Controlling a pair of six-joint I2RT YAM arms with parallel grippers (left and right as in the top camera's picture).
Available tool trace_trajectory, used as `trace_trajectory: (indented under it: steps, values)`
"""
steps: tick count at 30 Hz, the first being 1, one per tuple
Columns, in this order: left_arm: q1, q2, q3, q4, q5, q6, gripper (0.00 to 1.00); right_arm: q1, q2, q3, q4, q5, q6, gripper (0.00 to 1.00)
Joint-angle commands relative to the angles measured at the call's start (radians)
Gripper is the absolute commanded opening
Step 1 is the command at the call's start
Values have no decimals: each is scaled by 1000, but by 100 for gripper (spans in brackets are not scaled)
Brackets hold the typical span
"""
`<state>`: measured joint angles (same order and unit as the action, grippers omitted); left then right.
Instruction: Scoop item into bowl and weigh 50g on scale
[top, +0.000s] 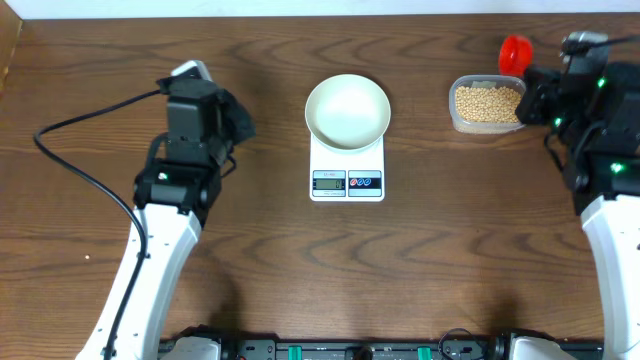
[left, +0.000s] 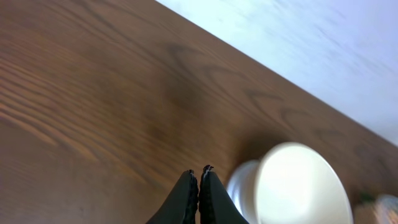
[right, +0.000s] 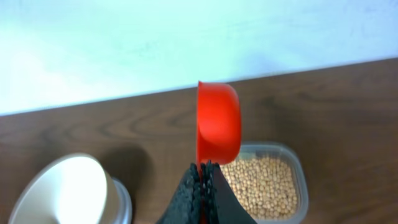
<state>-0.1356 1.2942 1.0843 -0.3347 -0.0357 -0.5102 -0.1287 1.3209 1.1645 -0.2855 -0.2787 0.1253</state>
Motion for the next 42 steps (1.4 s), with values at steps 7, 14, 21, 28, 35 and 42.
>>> trace_trajectory:
  steps: [7,14,21,28,35,42]
  values:
    - [54,124,0,114,-9,32,7,-5,227,415,-297,-9,38,1]
    - [54,129,0,158,287,291,9,-6,308,491,-448,0,34,1]
    - [8,128,0,-19,551,563,17,-8,309,491,-480,11,14,1]
    - [-158,70,0,-292,507,839,53,-8,309,491,-514,18,-26,1]
    - [-181,-3,0,-323,495,838,96,-8,309,491,-525,18,-37,1]
    - [-181,-1,0,-325,495,838,96,-8,309,491,-530,18,-38,1]
